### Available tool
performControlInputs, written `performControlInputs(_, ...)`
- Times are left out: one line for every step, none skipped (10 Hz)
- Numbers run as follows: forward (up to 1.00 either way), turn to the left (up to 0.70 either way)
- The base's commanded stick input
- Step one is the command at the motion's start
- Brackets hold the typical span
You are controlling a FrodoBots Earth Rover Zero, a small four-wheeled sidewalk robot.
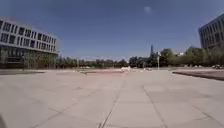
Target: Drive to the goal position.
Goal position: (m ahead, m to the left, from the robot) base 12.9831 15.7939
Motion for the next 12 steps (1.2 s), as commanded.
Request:
performControlInputs(0.7, 0.0)
performControlInputs(0.7, 0.0)
performControlInputs(0.7, 0.0)
performControlInputs(0.7, 0.0)
performControlInputs(0.7, 0.0)
performControlInputs(0.7, 0.0)
performControlInputs(0.7, 0.0)
performControlInputs(0.7, 0.0)
performControlInputs(0.7, 0.0)
performControlInputs(0.7, 0.0)
performControlInputs(0.7, 0.0)
performControlInputs(0.7, 0.0)
